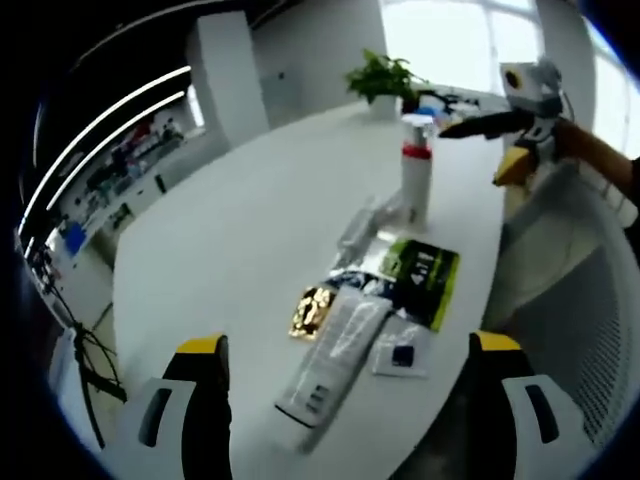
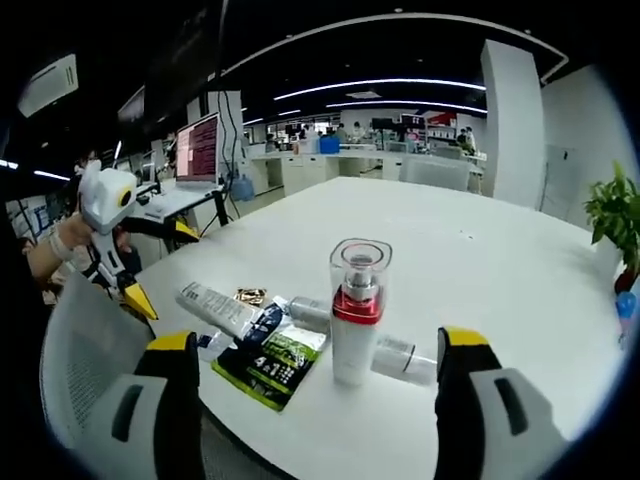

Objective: Arrange the skincare products in the storage area until every visible bottle or jar stands upright without overlapping.

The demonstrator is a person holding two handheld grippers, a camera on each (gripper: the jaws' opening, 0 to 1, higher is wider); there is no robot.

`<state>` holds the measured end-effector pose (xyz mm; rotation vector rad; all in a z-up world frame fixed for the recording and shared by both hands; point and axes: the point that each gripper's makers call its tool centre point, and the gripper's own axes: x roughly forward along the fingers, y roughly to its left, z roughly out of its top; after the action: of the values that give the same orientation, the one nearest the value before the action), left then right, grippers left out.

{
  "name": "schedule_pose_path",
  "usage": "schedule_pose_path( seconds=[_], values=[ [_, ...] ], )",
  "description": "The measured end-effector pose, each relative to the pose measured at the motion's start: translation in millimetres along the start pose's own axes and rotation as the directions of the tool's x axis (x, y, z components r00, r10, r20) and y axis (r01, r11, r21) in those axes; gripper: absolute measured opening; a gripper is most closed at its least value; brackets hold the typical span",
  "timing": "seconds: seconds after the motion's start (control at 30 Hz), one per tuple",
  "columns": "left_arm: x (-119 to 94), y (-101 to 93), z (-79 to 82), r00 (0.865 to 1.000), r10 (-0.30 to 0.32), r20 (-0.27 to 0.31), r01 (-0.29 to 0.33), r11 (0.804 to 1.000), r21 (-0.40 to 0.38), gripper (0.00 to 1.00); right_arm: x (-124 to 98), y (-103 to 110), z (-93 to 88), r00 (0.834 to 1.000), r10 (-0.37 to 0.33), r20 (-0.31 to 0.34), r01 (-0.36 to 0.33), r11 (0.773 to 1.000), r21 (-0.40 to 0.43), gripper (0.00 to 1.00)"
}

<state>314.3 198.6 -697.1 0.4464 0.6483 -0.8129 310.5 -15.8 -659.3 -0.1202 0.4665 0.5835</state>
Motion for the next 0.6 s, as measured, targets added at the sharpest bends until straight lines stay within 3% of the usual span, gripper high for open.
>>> schedule_pose_path(
  seconds=[0.17, 0.3, 0.43, 0.53, 0.6],
  values=[
    [0.3, 1.1, -3.7, 1.000, -0.001, -0.011, 0.001, 1.000, -0.014, 0.97, 0.5, 0.4, -10.7, 0.999, -0.002, -0.033, 0.002, 1.000, -0.006, 0.99],
    [3.8, -2.0, -14.1, 0.997, -0.024, -0.073, 0.026, 0.999, 0.040, 0.97, 2.5, 0.9, -16.5, 0.999, -0.005, -0.054, 0.004, 1.000, -0.014, 0.99],
    [6.1, -0.9, -14.8, 0.997, -0.025, -0.079, 0.028, 0.999, 0.040, 0.97, 4.3, 3.0, -19.9, 0.998, -0.004, -0.068, 0.002, 1.000, -0.030, 0.99],
    [6.8, 0.0, -21.2, 0.992, -0.028, -0.127, 0.036, 0.997, 0.064, 0.97, 4.3, 2.6, -21.6, 0.997, -0.009, -0.071, 0.006, 0.999, -0.035, 0.99],
    [8.2, 4.5, -27.7, 0.986, -0.005, -0.169, 0.025, 0.992, 0.120, 0.97, 4.5, 4.0, -24.1, 0.997, 0.001, -0.077, -0.003, 1.000, -0.027, 0.99]
  ],
)
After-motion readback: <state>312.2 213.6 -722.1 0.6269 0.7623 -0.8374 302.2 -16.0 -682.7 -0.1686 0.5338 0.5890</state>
